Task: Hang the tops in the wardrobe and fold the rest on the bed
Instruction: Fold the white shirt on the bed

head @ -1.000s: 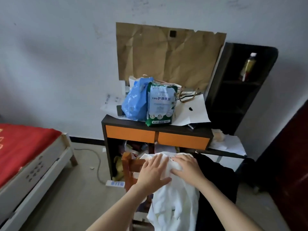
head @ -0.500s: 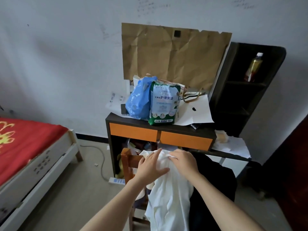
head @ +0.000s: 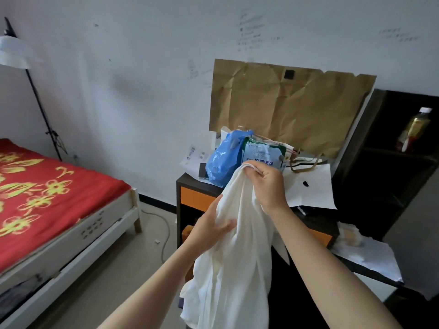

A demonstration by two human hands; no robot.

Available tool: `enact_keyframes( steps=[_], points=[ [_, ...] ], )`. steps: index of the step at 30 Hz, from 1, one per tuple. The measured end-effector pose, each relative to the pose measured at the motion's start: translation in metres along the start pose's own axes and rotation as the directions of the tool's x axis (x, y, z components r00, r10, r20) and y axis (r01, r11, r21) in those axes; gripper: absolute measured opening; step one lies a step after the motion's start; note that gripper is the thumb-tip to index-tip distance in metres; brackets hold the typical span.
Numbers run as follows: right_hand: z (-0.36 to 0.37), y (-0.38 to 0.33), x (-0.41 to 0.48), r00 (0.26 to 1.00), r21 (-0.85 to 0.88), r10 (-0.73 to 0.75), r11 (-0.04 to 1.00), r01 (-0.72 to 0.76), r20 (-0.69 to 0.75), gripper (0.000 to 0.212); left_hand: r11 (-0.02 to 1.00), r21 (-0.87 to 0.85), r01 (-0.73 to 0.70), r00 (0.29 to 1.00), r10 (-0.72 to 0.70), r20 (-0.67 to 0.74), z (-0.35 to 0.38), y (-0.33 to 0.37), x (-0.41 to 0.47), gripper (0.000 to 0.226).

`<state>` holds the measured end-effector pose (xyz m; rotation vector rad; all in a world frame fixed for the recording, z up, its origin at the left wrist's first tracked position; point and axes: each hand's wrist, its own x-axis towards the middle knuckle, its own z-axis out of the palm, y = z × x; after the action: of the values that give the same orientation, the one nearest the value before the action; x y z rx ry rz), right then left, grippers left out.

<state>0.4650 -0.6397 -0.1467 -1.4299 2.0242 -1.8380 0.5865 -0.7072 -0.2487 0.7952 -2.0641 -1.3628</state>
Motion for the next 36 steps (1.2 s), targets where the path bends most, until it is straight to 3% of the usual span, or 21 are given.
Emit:
enact_keyframes(
  steps=[3, 4, 6, 15, 21, 26, 28, 31, 36],
  points=[
    [0.014, -0.005, 0.011, 0.998, 0.042, -0.056, 0.998, 0.055, 0.021, 0.024, 0.999, -0.036, -0.019, 0.985, 0.012, -0.173, -0.009, 0.005, 0.001, 0.017],
    [0.020, -0.006, 0.015, 0.997, 0.059, -0.075, 0.996, 0.073, 0.029, 0.024, 0.999, -0.022, -0.033, 0.972, 0.027, -0.232, -0.016, 0.006, 0.000, 0.013],
    [0.029, -0.008, 0.022, 0.994, 0.081, -0.102, 0.992, 0.099, 0.027, 0.022, 0.999, 0.032, -0.041, 0.939, 0.050, -0.339, -0.030, 0.007, 0.001, 0.034],
    [0.075, -0.041, 0.044, 0.971, 0.158, -0.230, 0.963, 0.217, 0.070, 0.017, 0.962, 0.257, -0.094, 0.765, 0.235, -0.600, -0.121, 0.028, -0.011, 0.051],
    [0.131, -0.061, 0.035, 0.951, 0.287, -0.257, 0.936, 0.201, 0.173, 0.014, 0.928, 0.371, -0.018, 0.692, 0.279, -0.665, -0.176, 0.026, -0.049, 0.016],
    [0.204, -0.085, 0.011, 0.895, 0.384, -0.294, 0.910, 0.155, 0.336, 0.014, 0.916, 0.383, 0.124, 0.619, 0.230, -0.751, -0.232, 0.001, -0.100, 0.036],
    [0.231, -0.099, 0.001, 0.872, 0.410, -0.304, 0.902, 0.134, 0.383, 0.014, 0.909, 0.377, 0.178, 0.594, 0.206, -0.777, -0.252, -0.006, -0.119, 0.027],
    [0.293, -0.129, -0.022, 0.811, 0.458, -0.354, 0.880, 0.121, 0.466, 0.015, 0.889, 0.357, 0.287, 0.498, 0.180, -0.848, -0.300, -0.024, -0.158, 0.013],
    [0.395, -0.171, -0.056, 0.714, 0.539, -0.438, 0.836, 0.100, 0.547, 0.015, 0.848, 0.340, 0.406, 0.414, 0.161, -0.896, -0.385, -0.056, -0.216, 0.009]
  ],
)
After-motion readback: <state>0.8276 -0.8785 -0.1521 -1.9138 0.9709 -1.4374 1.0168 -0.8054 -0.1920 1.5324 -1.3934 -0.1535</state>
